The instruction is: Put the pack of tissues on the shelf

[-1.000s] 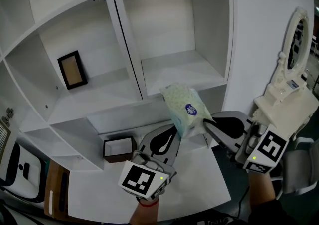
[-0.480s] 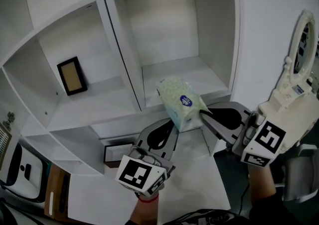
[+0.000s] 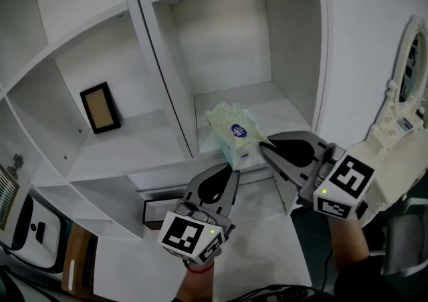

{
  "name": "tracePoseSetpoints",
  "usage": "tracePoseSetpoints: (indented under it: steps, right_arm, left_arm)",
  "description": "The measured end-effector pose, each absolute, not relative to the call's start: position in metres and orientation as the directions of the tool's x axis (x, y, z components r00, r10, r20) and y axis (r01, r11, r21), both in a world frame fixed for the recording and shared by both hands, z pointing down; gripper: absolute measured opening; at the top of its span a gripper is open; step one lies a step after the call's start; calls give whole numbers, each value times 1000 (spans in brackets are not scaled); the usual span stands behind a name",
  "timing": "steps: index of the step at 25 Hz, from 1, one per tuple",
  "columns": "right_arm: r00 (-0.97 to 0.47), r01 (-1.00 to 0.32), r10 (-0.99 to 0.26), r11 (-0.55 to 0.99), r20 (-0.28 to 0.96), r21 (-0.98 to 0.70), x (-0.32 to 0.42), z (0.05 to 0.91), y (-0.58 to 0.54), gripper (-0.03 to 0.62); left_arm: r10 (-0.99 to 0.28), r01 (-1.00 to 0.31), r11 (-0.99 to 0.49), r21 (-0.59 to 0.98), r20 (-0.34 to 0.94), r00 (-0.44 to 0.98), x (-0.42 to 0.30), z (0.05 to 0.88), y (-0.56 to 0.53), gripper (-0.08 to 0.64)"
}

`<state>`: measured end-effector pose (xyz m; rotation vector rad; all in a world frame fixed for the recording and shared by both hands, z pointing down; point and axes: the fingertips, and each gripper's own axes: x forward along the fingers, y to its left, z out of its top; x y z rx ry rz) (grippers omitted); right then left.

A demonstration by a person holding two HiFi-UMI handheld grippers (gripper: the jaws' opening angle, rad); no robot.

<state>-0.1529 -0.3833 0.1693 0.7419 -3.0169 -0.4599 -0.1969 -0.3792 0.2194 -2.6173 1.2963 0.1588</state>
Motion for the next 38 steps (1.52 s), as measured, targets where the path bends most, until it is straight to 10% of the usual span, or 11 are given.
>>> tracePoseSetpoints:
  steps: [32, 38]
  right_arm:
    - [-785, -591, -616, 712, -67, 381, -172, 157, -430, 6]
    - [-758, -631, -639, 668, -132, 394, -162, 150, -422, 91]
  left_arm:
    - [-808, -826, -557, -85, -173, 563, -225, 239, -383, 5]
    - [-800, -817, -571, -80, -167, 576, -221, 242, -386, 5]
